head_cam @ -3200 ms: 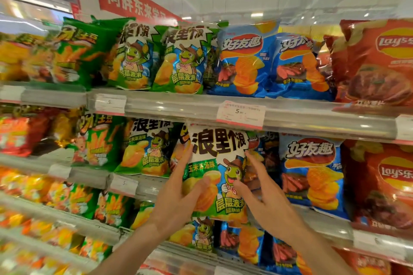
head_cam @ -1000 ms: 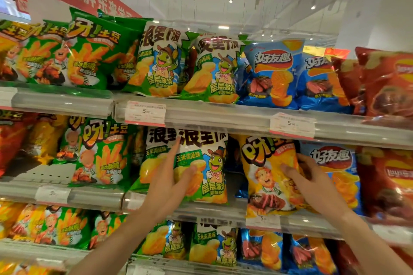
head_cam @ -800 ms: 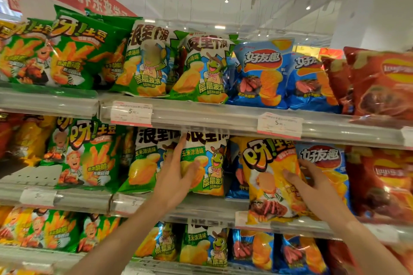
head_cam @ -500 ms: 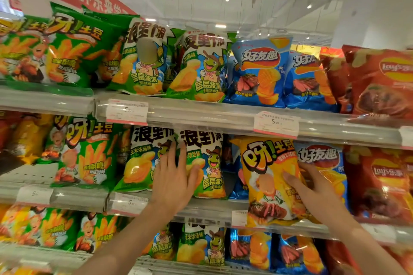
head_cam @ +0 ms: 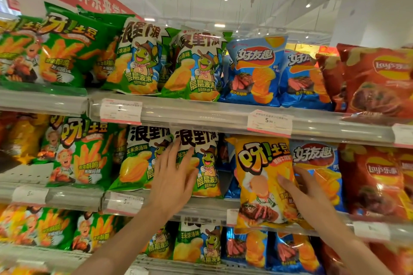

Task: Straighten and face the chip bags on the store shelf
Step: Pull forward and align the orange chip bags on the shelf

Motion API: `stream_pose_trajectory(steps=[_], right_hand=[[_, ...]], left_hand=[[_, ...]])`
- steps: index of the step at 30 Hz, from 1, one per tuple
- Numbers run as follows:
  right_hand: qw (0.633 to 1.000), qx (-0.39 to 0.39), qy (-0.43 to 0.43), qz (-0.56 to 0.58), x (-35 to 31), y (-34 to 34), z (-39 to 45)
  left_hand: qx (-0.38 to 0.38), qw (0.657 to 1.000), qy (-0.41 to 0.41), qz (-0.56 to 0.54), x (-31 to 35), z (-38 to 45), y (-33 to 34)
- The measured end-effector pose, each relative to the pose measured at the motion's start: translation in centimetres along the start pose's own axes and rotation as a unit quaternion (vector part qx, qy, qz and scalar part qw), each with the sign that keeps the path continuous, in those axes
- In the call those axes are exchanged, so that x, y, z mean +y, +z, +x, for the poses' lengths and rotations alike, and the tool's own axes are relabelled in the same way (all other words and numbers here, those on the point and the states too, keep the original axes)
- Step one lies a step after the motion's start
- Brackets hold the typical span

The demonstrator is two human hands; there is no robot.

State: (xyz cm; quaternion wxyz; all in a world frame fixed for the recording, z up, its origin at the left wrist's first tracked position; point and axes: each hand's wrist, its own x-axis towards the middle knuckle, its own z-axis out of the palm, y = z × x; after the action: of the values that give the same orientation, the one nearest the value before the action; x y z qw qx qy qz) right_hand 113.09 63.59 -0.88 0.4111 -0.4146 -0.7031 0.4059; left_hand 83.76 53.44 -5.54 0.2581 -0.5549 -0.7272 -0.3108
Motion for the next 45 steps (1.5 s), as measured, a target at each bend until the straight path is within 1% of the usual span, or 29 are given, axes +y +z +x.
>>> stream_pose_trajectory(steps=[2,4,6,8,10,12,14,18,26,30,34,39,45], right_hand=[[1.000,-0.013,0.004,0.014,0.0,0.2,-0.1],[0.999,-0.027,0.003,0.037,-0.2,0.8,-0.3],[0.998,-0.045,0.000,0.048,-0.3,1.5,-0.4],[0.996,-0.068,-0.007,0.050,-0.7,2.6,-0.7],[0.995,-0.089,-0.015,0.051,-1.1,3.9,-1.0],[0.992,-0.110,-0.028,0.049,-1.7,5.5,-1.3],[0.990,-0.128,-0.038,0.054,-2.9,7.2,-1.8],[0.983,-0.167,-0.045,0.066,-5.5,11.7,-3.0],[0.968,-0.242,-0.059,0.031,-12.4,25.0,-7.1],[0.955,-0.290,-0.057,0.041,-15.7,32.1,-9.0],[0.940,-0.334,-0.047,0.057,-18.7,38.3,-10.1],[0.929,-0.360,-0.074,0.028,-20.5,45.0,-10.1],[0.923,-0.377,-0.078,0.018,-22.3,51.6,-8.4]], left_hand=[[0.013,0.997,-0.007,-0.079,1.5,-0.6,-1.1],[-0.035,0.983,-0.034,-0.179,3.1,-1.2,-2.5],[-0.102,0.959,-0.057,-0.257,4.2,-1.9,-3.4],[-0.146,0.930,-0.074,-0.328,4.9,-2.3,-4.0],[-0.160,0.900,-0.090,-0.396,5.1,-2.6,-4.7],[-0.156,0.885,-0.104,-0.426,4.6,-3.2,-5.8],[-0.140,0.886,-0.117,-0.427,3.4,-3.8,-7.0],[-0.112,0.900,-0.144,-0.396,-0.7,-5.3,-9.9],[-0.053,0.927,-0.181,-0.325,-13.1,-9.9,-18.2],[-0.026,0.928,-0.220,-0.300,-18.9,-12.2,-22.3],[-0.002,0.920,-0.257,-0.296,-23.9,-13.7,-25.2],[0.006,0.920,-0.291,-0.262,-29.5,-14.4,-27.0],[-0.005,0.927,-0.292,-0.237,-36.1,-12.8,-27.3]])
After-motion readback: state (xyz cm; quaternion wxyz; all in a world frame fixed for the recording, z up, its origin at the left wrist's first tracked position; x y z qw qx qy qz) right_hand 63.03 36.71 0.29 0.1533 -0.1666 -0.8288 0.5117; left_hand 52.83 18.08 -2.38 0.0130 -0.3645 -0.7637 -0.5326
